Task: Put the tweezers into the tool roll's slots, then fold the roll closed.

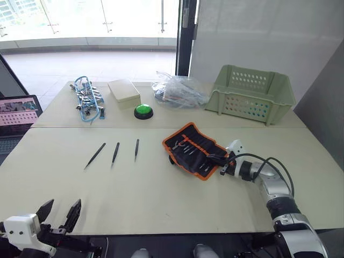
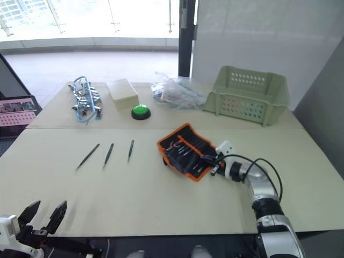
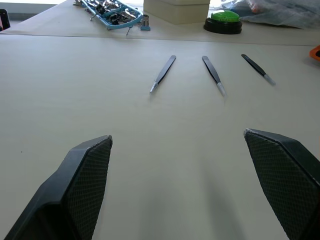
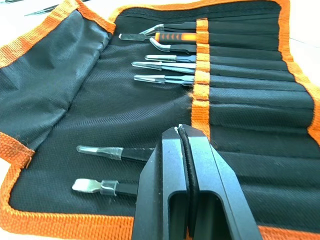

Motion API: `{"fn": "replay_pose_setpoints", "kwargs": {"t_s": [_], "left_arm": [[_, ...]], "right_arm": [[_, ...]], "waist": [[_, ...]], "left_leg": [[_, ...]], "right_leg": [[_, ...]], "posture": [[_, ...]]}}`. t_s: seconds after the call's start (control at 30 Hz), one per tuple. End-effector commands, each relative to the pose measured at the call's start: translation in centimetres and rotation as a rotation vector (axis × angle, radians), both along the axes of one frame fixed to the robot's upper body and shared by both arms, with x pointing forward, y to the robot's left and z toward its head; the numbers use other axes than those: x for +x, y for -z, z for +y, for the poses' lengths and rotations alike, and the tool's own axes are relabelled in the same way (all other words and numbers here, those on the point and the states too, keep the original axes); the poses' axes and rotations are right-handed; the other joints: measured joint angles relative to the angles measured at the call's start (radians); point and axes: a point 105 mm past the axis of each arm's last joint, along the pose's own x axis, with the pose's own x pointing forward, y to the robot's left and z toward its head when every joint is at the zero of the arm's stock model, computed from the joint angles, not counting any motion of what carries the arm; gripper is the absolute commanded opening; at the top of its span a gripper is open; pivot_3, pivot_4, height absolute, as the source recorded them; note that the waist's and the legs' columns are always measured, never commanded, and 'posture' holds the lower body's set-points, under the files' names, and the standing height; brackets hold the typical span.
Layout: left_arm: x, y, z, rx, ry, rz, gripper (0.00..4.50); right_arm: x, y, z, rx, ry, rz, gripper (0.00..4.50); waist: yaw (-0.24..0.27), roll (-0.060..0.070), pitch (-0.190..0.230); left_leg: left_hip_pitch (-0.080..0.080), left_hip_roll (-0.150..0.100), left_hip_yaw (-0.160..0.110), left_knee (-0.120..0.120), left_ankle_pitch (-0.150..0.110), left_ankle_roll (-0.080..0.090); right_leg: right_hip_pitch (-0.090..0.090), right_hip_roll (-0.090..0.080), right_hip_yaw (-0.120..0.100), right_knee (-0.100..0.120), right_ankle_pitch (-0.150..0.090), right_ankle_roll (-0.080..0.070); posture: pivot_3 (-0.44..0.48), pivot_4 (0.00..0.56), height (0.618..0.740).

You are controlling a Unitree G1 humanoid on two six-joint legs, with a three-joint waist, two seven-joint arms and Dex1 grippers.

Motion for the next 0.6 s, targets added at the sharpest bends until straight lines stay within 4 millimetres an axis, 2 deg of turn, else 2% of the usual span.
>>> {"fn": "replay_pose_setpoints", "kwargs": {"t_s": [0.03,0.2,0.33,0.47,0.6], "left_arm": [[-0.2,-0.6,0.1,0.012,-0.014,-0.043,4.47],[0.0,-0.5,0.3,0.032,-0.037,-0.036,4.47],[0.9,-0.4,0.5,0.041,-0.033,-0.018,4.47],[3.1,-0.9,0.6,0.007,-0.006,0.005,4.47],[6.5,-1.2,1.0,0.006,0.028,0.079,4.47]], "right_arm": [[-0.9,2.8,0.3,-0.043,-0.021,0.104,0.00],[-0.8,2.7,0.3,-0.044,-0.023,0.104,0.00],[-0.7,2.5,0.4,-0.036,-0.020,0.096,0.00],[-0.7,2.4,0.7,-0.021,-0.022,0.091,0.00],[-0.8,2.4,0.8,-0.018,-0.015,0.088,0.00]], "waist": [[0.000,0.000,0.000],[0.000,0.000,0.000],[0.000,0.000,0.000],[0.000,0.000,0.000],[0.000,0.001,0.000]], "left_leg": [[0.000,0.000,0.000,0.000,0.000,0.000],[0.000,0.000,0.000,0.000,0.000,0.000],[0.000,0.000,0.000,0.000,0.000,0.000],[0.000,0.000,-0.001,0.000,0.000,0.000],[0.001,0.000,-0.001,0.000,0.000,0.000]], "right_leg": [[0.000,0.000,0.000,0.000,0.000,0.000],[0.000,0.000,0.000,0.000,0.000,0.000],[0.001,0.000,0.000,0.000,0.000,0.000],[0.001,0.000,0.000,0.000,0.000,0.000],[0.001,0.000,-0.001,0.000,0.000,0.000]], "posture": [[0.000,0.150,0.740],[0.000,0.150,0.740],[0.000,0.150,0.740],[0.000,0.150,0.740],[0.000,0.150,0.740]]}}
